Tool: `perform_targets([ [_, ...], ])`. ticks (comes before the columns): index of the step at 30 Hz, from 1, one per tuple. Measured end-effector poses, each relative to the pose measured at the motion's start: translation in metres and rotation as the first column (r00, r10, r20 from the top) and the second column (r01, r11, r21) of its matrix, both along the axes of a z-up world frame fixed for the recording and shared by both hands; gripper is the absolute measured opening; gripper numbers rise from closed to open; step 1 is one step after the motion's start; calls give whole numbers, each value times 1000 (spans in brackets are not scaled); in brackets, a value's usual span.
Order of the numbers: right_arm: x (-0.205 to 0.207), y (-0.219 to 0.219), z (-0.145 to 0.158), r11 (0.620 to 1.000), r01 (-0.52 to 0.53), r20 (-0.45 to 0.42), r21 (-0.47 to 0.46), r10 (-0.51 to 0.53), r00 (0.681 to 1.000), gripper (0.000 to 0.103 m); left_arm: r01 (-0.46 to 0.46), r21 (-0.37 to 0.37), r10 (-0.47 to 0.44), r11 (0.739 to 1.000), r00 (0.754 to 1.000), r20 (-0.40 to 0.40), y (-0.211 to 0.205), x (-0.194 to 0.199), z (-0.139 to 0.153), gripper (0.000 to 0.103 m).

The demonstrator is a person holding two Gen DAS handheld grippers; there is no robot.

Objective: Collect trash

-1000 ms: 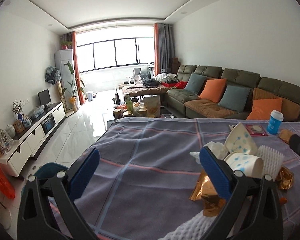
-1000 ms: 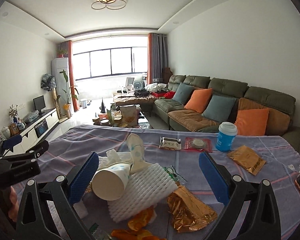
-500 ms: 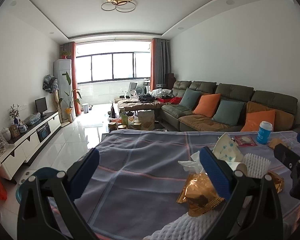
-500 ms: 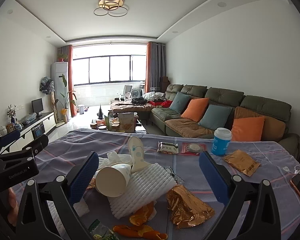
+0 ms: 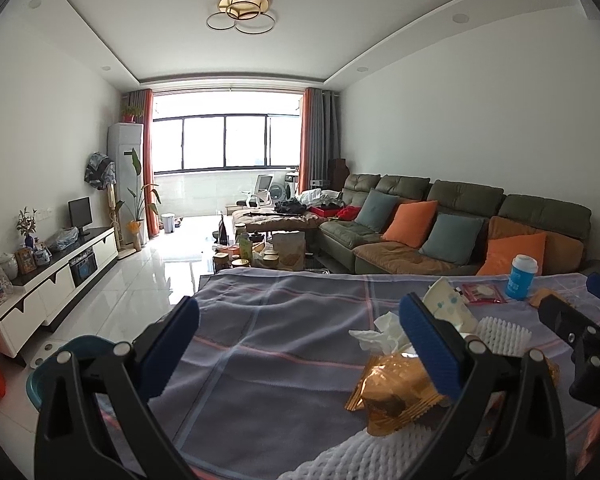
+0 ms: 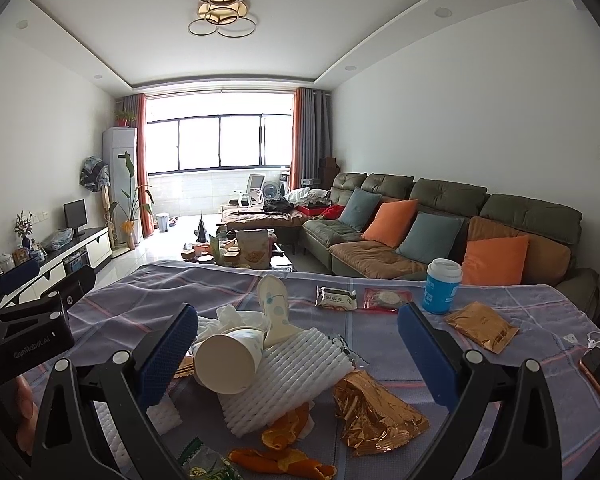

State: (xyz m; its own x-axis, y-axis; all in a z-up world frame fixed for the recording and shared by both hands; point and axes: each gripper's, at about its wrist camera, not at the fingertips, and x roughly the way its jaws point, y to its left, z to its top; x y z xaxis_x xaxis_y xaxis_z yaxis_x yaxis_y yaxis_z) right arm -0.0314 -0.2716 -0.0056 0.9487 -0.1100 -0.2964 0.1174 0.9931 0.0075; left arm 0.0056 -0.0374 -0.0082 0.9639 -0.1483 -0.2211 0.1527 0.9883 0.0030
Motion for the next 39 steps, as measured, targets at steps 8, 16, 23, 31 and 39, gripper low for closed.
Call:
perform_targets([
  [8,-3,0,0,1000,10,11,0,-10,1000,99,6,-5,-6,1000,1000,15,3,-4,1,100],
  [16,-5,1,0,1000,12,11,-2,-12,1000,99,6,-6,-6,1000,1000,17,2,-4,-1,100],
  [23,-7,1,0,1000,16,11,0,-16,1000,99,6,-6,-6,1000,1000,15,2,-4,-2,100],
  [31,-5,1,0,1000,17,10,0,-17,1000,99,7,-10,-6,1000,1000,12,3,-3,-2,100],
  [39,-5,1,1,1000,18,13,2,-18,1000,99,7,-10,-7,1000,1000,13,3,-2,-3,100],
])
